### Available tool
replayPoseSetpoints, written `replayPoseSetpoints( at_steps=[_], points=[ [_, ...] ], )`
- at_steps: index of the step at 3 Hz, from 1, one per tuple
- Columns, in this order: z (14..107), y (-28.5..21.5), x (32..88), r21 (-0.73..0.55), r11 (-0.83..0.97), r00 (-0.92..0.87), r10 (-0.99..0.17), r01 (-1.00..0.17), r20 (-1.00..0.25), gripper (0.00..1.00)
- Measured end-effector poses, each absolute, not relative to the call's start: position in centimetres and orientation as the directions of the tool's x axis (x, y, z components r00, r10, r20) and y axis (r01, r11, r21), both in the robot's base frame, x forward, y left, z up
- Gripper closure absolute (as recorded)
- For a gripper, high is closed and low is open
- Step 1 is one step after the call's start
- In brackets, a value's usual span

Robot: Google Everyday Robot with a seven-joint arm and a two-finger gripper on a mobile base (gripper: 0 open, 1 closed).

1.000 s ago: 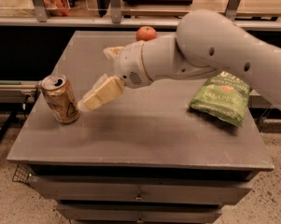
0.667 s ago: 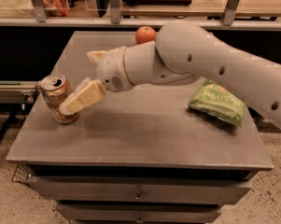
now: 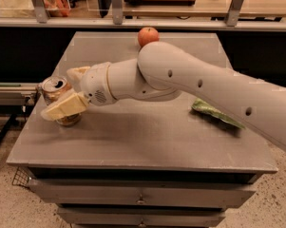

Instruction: Pick orange can

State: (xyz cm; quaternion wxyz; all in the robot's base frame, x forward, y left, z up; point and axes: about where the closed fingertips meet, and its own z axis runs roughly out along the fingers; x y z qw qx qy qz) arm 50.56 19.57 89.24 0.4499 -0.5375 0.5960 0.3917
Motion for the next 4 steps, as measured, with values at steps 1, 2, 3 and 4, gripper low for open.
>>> replayPoseSetpoints(
  at_steps=[1, 2, 3, 4],
  points=[
    [88.9, 20.2, 50.3, 0.0, 0.118, -0.031, -0.26, -0.993, -0.965, 0.44],
    [89.0, 20.3, 50.1, 0.012, 0.131, -0.043, -0.239, -0.991, -0.97, 0.67],
    [91.0, 18.1, 51.0, -0.022, 0.181, -0.017, -0.211, -0.983, -0.977, 0.9],
    [94.1, 14.1, 52.9, -0.073, 0.261, 0.028, -0.171, -0.963, -0.985, 1.0]
  ],
)
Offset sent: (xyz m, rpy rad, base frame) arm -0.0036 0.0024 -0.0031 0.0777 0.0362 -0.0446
